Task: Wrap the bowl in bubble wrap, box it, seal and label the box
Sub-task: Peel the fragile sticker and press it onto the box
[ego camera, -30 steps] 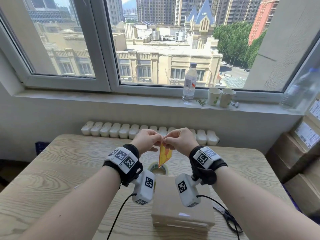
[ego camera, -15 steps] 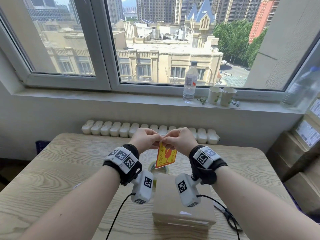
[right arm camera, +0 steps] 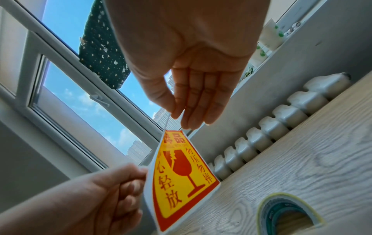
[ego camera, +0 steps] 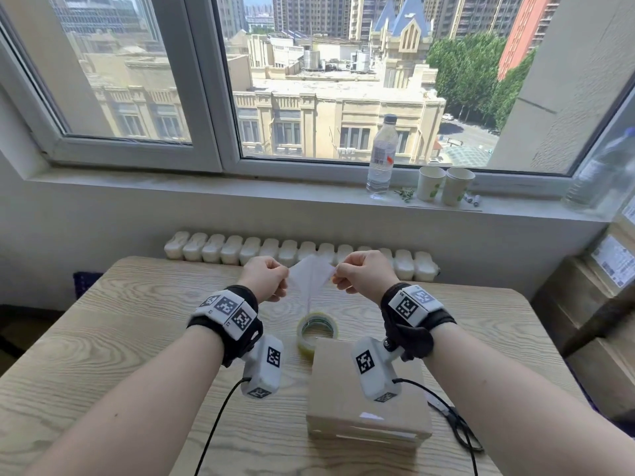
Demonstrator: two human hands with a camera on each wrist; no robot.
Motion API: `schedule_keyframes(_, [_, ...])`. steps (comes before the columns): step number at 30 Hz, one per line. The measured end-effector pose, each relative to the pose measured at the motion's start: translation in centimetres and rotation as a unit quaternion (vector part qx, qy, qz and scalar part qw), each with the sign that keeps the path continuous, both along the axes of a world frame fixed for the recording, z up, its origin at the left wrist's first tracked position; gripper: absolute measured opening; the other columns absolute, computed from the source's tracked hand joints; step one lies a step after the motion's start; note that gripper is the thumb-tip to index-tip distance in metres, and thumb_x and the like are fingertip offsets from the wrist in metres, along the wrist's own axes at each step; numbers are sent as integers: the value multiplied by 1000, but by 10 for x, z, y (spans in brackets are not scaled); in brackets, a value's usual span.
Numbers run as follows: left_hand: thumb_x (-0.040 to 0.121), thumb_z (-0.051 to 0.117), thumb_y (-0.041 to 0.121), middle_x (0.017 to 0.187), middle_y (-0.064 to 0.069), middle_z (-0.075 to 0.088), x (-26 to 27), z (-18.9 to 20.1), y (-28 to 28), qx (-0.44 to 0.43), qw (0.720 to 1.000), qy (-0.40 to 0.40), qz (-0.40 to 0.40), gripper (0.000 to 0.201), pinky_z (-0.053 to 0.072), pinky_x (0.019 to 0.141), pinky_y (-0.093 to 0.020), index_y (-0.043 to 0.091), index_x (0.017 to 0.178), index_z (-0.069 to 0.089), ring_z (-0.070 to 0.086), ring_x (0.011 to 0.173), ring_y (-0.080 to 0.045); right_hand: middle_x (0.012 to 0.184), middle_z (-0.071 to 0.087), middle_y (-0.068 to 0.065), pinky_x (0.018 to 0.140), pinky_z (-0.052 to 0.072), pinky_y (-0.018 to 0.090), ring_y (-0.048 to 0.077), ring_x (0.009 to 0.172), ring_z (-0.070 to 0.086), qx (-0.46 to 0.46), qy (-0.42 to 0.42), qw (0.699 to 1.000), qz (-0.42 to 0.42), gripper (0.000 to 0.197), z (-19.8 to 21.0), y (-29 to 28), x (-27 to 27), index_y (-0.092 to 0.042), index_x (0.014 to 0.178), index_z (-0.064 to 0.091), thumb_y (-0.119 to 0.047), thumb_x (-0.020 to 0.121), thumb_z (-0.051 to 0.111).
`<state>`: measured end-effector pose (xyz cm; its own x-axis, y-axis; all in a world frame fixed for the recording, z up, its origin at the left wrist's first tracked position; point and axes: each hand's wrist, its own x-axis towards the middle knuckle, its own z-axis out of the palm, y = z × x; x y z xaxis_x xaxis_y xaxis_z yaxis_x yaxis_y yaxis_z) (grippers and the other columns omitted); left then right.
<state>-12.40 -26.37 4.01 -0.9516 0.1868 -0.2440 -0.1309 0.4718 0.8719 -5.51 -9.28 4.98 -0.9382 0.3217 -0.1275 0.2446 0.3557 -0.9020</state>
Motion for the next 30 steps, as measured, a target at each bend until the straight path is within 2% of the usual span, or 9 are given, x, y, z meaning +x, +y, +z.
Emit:
schedule_keyframes(5, [91, 48, 5, 60, -7, 56, -10, -19, -24, -17, 999, -31, 28, 23, 48, 57, -28, 9, 69, 50, 52, 49, -19, 68, 68, 6, 66, 53, 30, 17, 62, 62, -8, -14, 999, -30, 22, -4, -6, -4, -10, 62, 62, -7, 82, 53])
schedule_keyframes(9, [90, 47, 5, 58, -9, 55, -22, -43, -49, -18, 995, -71, 62, 20, 47, 55, -28, 8, 70, 49, 53, 39, -17, 66, 67, 6, 62, 52, 28, 17, 60, 61, -18, -21, 998, -64, 22, -6, -13, -9, -10, 61, 59, -7, 81, 52])
schedule_keyframes(12, [90, 43, 5, 45, -7, 50, -34, -63, -75, -18, 989, -121, 85, 28, 42, 44, -19, 7, 62, 44, 46, 32, -15, 65, 67, 8, 63, 52, 29, 19, 60, 61, -24, -23, 995, -92, 22, -7, -17, -12, -9, 60, 58, -8, 81, 53])
schedule_keyframes(14, [92, 39, 5, 32, -1, 41, -42, -77, -90, -12, 984, -153, 88, 37, 32, 35, -12, 8, 55, 36, 36, 23, -12, 65, 66, 8, 63, 52, 30, 19, 58, 60, -27, -25, 994, -108, 22, -8, -18, -13, -9, 60, 57, -10, 81, 55])
schedule_keyframes(17, [90, 37, 3, 29, 0, 37, -50, -93, -101, -23, 982, -161, 93, 39, 29, 34, -9, 11, 52, 34, 32, 20, -11, 67, 68, 9, 65, 54, 30, 19, 60, 62, -19, -40, 992, -118, 19, -11, -20, -15, -7, 63, 60, -8, 81, 52])
schedule_keyframes(21, [91, 40, 12, 33, -2, 45, -55, -101, -98, -35, 982, -174, 71, 37, 32, 39, -15, 9, 54, 41, 40, 25, -13, 66, 67, 9, 67, 55, 32, 20, 61, 63, -27, -47, 991, -122, 19, -14, -23, -15, -6, 65, 60, -6, 81, 50])
schedule_keyframes(25, [91, 47, 9, 43, -10, 59, -55, -101, -96, -41, 987, -130, 83, 22, 44, 58, -28, 5, 69, 50, 58, 47, -23, 64, 65, 6, 73, 55, 36, 21, 64, 63, -46, -41, 988, -141, 24, -13, -19, -10, -9, 62, 57, -8, 86, 51])
schedule_keyframes(28, [90, 58, 11, 57, -10, 66, -49, -89, -87, -30, 992, -121, 12, 11, 47, 55, -27, 3, 89, 51, 63, 47, -19, 66, 68, 6, 76, 55, 38, 22, 66, 64, -47, -43, 987, -145, 26, -11, -13, -6, -10, 61, 58, -6, 85, 51])
schedule_keyframes(30, [88, 66, 20, 75, -13, 69, -42, -71, -71, -27, 994, -96, -53, 24, 51, 58, -30, 5, 97, 50, 66, 63, -20, 69, 69, 7, 77, 55, 37, 22, 68, 65, -49, -44, 988, -141, 26, -10, -12, -4, -11, 61, 59, -6, 85, 51])
